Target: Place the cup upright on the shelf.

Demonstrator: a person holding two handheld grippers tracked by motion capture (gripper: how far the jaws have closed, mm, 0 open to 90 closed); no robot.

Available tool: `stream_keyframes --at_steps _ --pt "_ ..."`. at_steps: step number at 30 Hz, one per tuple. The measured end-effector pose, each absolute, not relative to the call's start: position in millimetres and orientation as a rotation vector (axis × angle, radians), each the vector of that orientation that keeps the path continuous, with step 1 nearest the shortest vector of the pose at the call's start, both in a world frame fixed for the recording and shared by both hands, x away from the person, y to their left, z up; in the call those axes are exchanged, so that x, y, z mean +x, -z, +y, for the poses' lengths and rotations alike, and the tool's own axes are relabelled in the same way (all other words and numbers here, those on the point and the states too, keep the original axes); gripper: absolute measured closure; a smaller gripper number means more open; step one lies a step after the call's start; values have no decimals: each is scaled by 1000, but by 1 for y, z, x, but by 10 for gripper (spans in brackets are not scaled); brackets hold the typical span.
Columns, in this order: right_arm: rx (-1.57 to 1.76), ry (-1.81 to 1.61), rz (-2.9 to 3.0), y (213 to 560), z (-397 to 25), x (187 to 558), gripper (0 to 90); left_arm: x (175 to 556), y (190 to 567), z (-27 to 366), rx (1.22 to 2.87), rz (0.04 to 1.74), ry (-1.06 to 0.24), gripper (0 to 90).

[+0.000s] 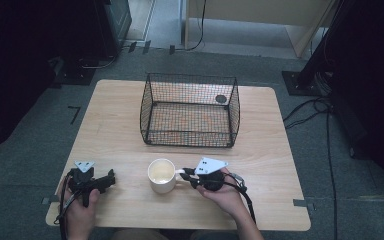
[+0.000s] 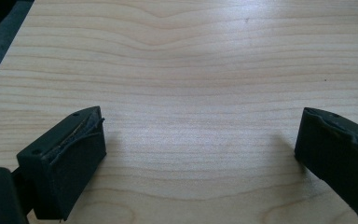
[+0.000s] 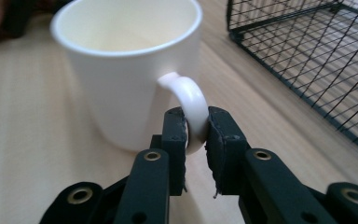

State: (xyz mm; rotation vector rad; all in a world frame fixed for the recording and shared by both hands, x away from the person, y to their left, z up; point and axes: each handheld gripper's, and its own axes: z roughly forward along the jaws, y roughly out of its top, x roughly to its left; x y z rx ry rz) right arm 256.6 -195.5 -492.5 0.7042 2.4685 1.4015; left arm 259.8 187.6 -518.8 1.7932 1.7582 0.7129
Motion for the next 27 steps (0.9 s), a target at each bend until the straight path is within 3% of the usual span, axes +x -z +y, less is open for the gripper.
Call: stream_keyframes --at_steps 7,16,18,20,27 --pt "639 -1449 2517 492 -197 234 740 260 519 188 1794 1758 -713 19" --pt "691 -1480 2568 486 -183 230 607 260 519 188 1793 1758 -713 18" --pt "678 -1473 2566 485 -180 229 657 260 519 188 1793 1758 -713 18" --pt "684 -1458 2555 485 -179 229 770 260 519 188 1793 1758 -713 19" --pt "665 -1443 2533 483 -178 230 805 260 519 188 1793 1758 -713 19"
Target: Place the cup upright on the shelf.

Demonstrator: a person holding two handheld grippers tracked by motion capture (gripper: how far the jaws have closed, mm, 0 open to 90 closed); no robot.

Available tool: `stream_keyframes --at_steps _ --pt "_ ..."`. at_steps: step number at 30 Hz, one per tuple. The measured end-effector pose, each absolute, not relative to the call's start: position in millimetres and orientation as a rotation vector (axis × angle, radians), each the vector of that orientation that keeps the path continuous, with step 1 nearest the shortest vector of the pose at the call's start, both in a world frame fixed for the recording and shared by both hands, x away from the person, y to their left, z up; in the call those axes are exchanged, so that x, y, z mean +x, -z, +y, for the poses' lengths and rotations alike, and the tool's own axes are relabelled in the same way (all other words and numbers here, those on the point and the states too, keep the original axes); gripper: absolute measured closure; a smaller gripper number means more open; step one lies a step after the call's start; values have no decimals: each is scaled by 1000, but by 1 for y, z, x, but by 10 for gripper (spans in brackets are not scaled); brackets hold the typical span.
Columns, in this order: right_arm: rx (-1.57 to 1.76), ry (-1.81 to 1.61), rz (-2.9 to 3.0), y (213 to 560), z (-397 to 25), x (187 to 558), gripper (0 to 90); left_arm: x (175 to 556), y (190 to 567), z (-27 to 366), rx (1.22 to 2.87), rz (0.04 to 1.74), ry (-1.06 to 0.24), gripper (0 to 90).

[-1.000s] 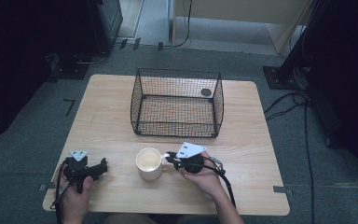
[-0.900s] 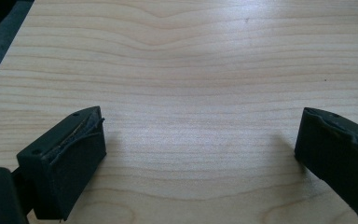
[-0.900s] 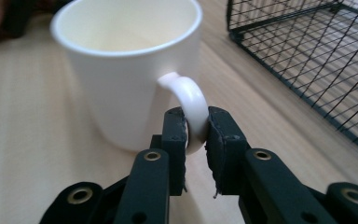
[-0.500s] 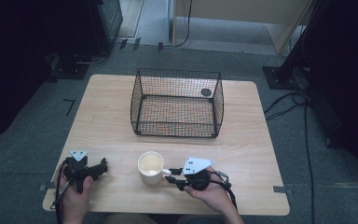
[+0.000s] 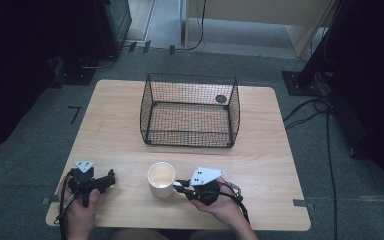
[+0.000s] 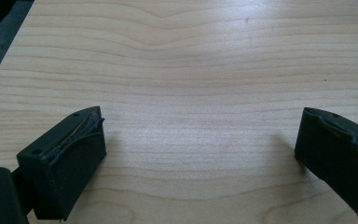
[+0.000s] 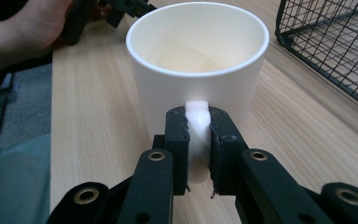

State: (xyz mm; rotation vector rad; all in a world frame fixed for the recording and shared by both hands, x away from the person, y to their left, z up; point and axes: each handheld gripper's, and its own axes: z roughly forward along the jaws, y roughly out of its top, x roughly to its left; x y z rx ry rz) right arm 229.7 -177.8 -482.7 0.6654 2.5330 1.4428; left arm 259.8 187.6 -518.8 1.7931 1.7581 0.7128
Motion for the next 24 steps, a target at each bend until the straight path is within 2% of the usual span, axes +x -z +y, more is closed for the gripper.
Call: stream_keyframes --at_steps 11,24 --pt "702 -1455 2484 469 -183 234 809 260 519 188 1793 1758 -713 18" --pt "674 -1482 2420 434 -192 242 809 260 519 188 1793 1758 -713 18"
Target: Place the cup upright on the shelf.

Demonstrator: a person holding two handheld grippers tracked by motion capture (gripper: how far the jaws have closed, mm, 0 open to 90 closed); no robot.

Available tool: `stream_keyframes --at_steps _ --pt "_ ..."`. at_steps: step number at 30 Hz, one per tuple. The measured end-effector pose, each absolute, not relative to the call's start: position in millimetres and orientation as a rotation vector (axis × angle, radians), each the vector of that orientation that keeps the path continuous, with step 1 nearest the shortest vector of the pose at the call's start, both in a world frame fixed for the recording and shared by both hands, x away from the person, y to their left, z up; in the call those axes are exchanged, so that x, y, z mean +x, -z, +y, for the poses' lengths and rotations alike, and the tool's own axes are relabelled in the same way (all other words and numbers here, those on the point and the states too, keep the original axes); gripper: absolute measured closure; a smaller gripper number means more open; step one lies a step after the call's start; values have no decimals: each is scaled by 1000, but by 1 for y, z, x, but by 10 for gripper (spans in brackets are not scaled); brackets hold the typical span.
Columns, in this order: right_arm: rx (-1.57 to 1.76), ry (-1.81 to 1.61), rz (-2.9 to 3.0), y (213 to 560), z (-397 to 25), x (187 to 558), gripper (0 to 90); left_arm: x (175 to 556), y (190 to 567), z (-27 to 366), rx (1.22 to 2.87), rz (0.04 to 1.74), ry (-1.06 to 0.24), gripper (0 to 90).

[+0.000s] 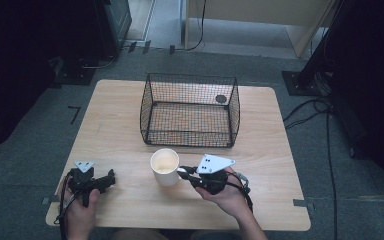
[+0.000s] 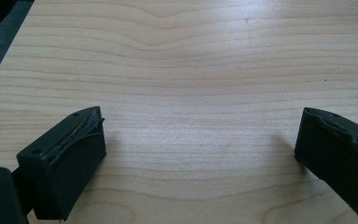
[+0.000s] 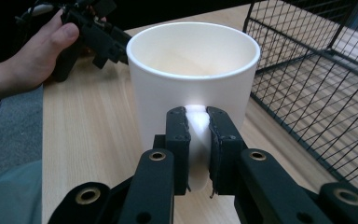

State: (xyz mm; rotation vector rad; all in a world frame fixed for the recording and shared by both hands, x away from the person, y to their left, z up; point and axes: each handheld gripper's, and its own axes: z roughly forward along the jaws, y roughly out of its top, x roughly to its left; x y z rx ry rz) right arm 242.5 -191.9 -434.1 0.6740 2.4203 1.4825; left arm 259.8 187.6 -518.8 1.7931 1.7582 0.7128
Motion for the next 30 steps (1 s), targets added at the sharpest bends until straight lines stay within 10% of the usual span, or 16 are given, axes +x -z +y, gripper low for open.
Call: stream_keyframes --at_steps 30 --pt "630 -1494 2321 366 -201 274 809 260 519 187 1789 1759 -713 19"
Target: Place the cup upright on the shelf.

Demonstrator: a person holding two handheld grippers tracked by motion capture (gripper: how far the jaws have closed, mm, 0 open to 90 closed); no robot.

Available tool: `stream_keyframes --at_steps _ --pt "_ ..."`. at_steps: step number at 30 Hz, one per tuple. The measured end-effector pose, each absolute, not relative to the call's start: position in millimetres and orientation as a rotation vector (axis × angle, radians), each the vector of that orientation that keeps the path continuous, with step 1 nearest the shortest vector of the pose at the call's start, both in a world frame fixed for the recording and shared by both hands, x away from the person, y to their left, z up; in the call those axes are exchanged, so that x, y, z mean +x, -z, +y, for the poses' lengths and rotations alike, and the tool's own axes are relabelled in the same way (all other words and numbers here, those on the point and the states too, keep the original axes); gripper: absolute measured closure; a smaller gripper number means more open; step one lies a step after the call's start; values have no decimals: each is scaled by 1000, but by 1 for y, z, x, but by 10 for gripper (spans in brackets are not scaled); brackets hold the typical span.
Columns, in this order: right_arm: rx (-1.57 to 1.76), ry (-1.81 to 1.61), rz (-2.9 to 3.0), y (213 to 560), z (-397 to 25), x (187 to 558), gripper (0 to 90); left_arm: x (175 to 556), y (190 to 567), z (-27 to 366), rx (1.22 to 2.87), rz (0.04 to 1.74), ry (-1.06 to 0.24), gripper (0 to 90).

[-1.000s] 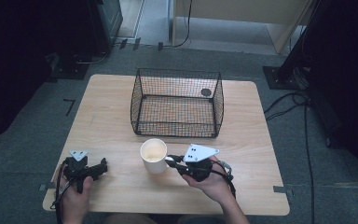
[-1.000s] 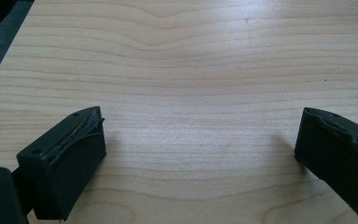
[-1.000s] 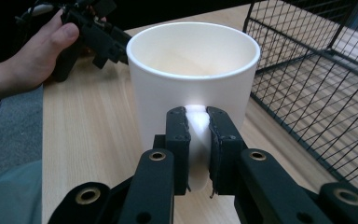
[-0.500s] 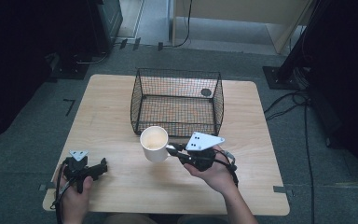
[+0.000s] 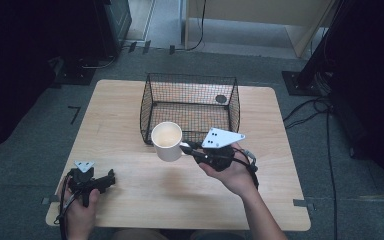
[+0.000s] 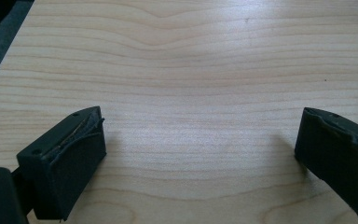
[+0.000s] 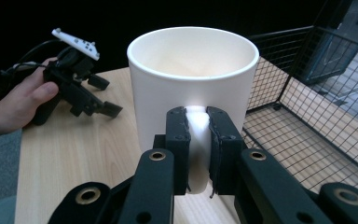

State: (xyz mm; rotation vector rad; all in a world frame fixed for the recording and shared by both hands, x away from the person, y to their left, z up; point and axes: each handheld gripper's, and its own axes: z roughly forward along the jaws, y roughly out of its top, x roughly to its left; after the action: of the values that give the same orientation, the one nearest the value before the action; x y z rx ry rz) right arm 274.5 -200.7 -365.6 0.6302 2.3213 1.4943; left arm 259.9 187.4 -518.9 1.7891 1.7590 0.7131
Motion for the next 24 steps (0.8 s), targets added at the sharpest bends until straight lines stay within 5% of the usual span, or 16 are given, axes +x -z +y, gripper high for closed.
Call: stream_keyframes --at_steps 24 --pt "692 -1443 2234 340 -210 335 809 260 519 187 1788 1759 -714 19"
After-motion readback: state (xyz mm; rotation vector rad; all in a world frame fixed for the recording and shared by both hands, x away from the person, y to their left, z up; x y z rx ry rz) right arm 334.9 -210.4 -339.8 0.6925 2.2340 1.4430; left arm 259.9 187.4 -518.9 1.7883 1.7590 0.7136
